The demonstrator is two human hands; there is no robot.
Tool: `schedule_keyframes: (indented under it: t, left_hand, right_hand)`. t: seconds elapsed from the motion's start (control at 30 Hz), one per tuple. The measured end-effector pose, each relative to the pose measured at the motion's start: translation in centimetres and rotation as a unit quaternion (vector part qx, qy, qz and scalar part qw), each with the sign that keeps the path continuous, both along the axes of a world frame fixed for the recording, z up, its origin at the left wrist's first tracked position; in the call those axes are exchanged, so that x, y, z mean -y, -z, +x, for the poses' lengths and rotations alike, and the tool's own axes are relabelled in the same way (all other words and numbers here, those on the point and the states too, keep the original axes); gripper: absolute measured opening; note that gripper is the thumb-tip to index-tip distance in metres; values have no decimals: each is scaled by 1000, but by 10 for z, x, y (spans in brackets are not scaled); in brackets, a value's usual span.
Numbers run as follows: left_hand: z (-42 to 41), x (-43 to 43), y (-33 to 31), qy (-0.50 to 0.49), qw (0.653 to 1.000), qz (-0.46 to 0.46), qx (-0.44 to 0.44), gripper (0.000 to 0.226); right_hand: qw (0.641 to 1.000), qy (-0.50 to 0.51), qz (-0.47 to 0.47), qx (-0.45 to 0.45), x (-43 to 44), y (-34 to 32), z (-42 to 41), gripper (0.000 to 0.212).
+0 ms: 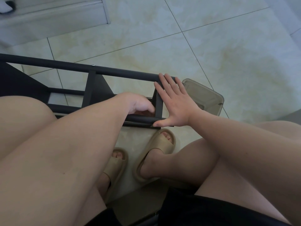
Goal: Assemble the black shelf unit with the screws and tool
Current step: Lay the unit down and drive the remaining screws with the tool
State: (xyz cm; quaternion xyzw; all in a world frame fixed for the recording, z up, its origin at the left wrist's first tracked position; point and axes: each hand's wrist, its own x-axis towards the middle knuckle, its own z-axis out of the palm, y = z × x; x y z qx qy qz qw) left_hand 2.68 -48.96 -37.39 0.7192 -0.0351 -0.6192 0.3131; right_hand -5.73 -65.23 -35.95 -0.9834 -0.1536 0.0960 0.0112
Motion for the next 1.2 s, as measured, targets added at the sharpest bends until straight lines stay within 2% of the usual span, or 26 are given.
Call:
schedule_keyframes:
  t: [0.17, 0.27, 0.53, 0.8, 1.0, 1.2]
  left_hand:
    - [1, -1, 3, 11, 999, 12, 33, 16]
    - [1, -1, 4, 0, 1000, -6, 24, 11]
    - [0, -2, 5, -18, 999, -31, -20, 23]
    - [0, -3, 6, -27, 998, -36, -41, 20]
    - [0, -1, 4, 3, 1000, -24, 9, 22]
    - [0, -2, 5, -7, 999, -39, -3, 25]
  right_hand:
    - [1000, 0, -3, -5, -1, -1, 1, 137]
    - [1000, 1, 1, -4, -1, -1, 0, 137]
    - [1000, -1, 7, -2, -2, -2, -3, 136]
    - [1000, -3, 7, 1, -2, -1, -3, 136]
    - [1000, 0, 6, -2, -1, -2, -1, 136]
    - [1000, 0, 7, 0, -2, -2, -2, 137]
